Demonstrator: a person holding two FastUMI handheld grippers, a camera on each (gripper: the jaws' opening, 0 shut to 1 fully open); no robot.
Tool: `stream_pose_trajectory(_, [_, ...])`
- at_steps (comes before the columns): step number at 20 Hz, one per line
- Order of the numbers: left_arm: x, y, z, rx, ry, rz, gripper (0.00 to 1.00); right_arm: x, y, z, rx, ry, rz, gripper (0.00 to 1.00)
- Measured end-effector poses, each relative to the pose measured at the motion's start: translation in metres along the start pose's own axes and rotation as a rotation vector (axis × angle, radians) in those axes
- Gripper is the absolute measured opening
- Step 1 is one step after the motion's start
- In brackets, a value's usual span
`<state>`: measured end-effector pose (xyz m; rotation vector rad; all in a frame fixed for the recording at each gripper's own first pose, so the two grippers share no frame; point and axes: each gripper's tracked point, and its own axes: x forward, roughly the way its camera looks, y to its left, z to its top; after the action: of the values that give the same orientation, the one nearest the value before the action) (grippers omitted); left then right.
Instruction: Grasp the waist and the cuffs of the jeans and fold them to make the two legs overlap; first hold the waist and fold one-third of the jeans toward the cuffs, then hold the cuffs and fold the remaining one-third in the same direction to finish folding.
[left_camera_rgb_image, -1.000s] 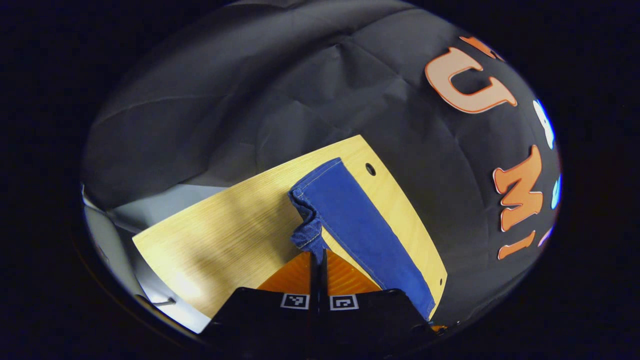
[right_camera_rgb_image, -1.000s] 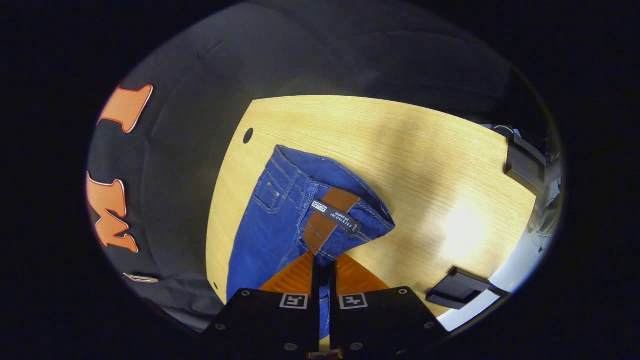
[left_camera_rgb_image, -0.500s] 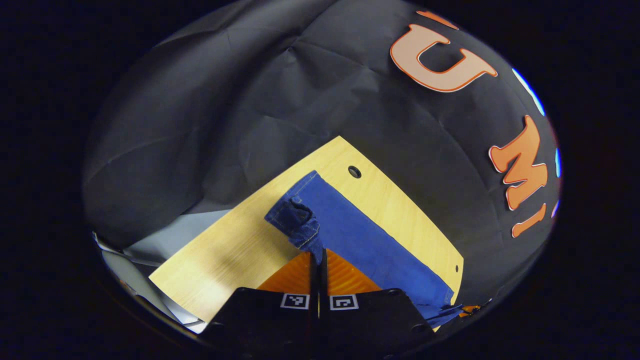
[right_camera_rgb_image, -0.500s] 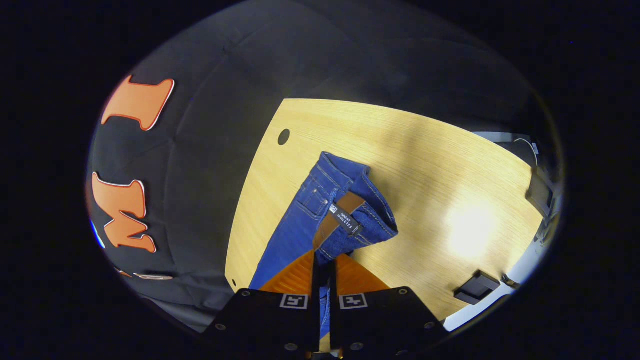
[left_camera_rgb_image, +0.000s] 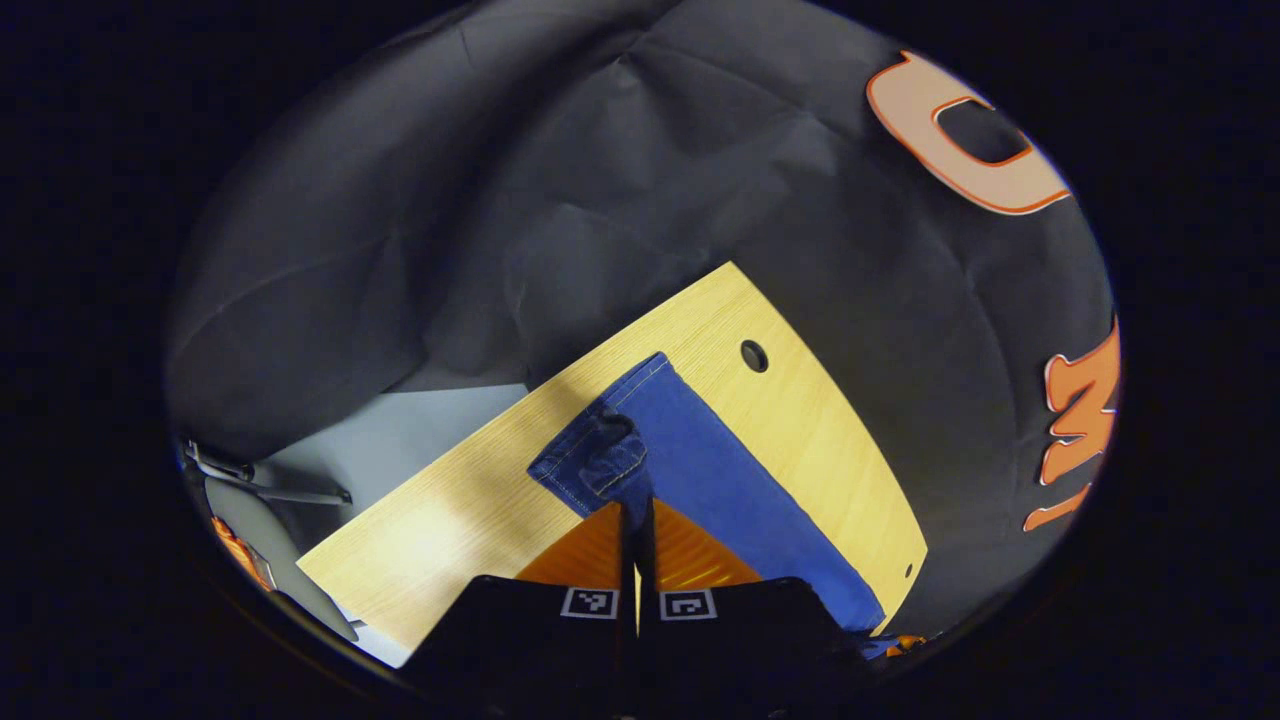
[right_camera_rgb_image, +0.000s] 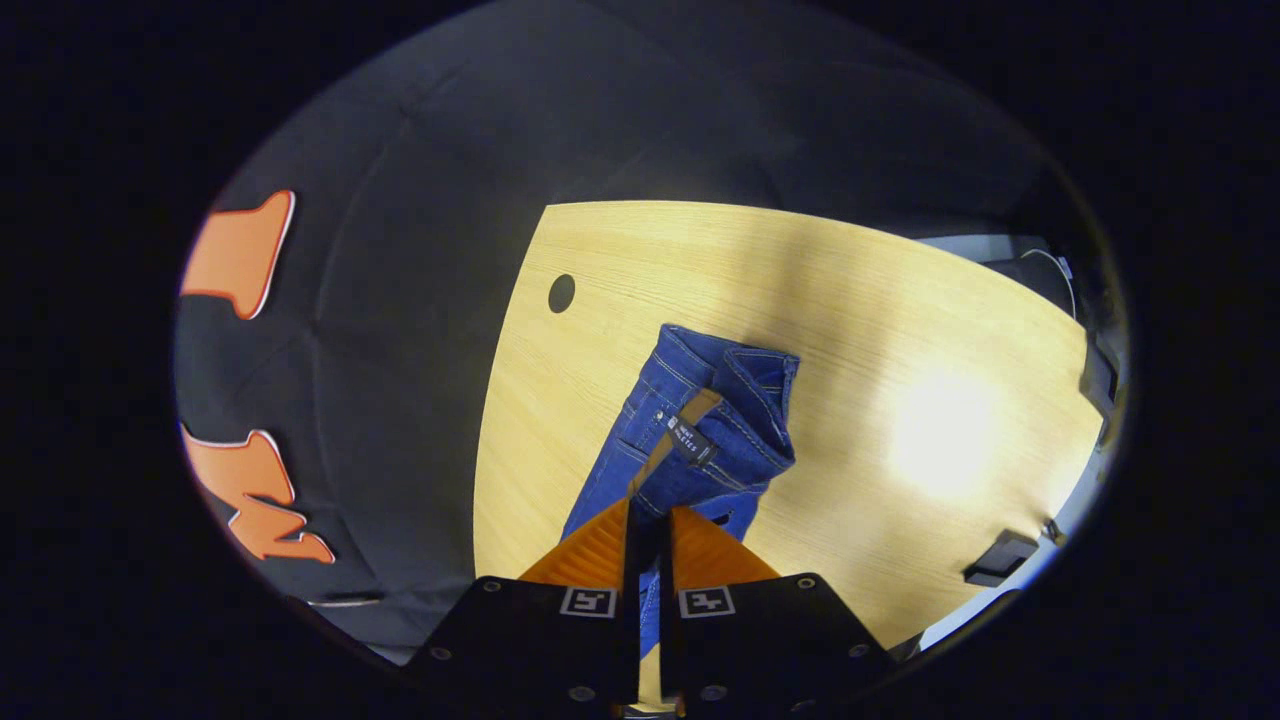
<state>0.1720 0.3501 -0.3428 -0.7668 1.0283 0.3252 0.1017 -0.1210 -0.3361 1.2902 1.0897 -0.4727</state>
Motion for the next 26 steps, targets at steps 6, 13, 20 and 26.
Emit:
stream_pose_trajectory(6, [0.057,-0.022,0.016,0.107,0.083,0.054,0.01,0.041,0.017,0.009,-0.007,0.009,-0.083,0.08])
stream_pose_trajectory(13, [0.075,-0.046,0.026,0.257,0.152,0.123,0.01,0.068,0.024,0.015,-0.037,0.043,-0.171,0.08])
stream_pose_trajectory(20, [0.075,-0.062,0.033,0.431,0.141,0.194,0.33,0.077,0.057,0.021,-0.021,0.04,-0.065,0.39])
stream_pose_trajectory(26, [0.069,-0.081,0.036,0.546,0.058,0.151,0.98,0.057,0.034,0.025,-0.125,0.009,-0.093,0.7])
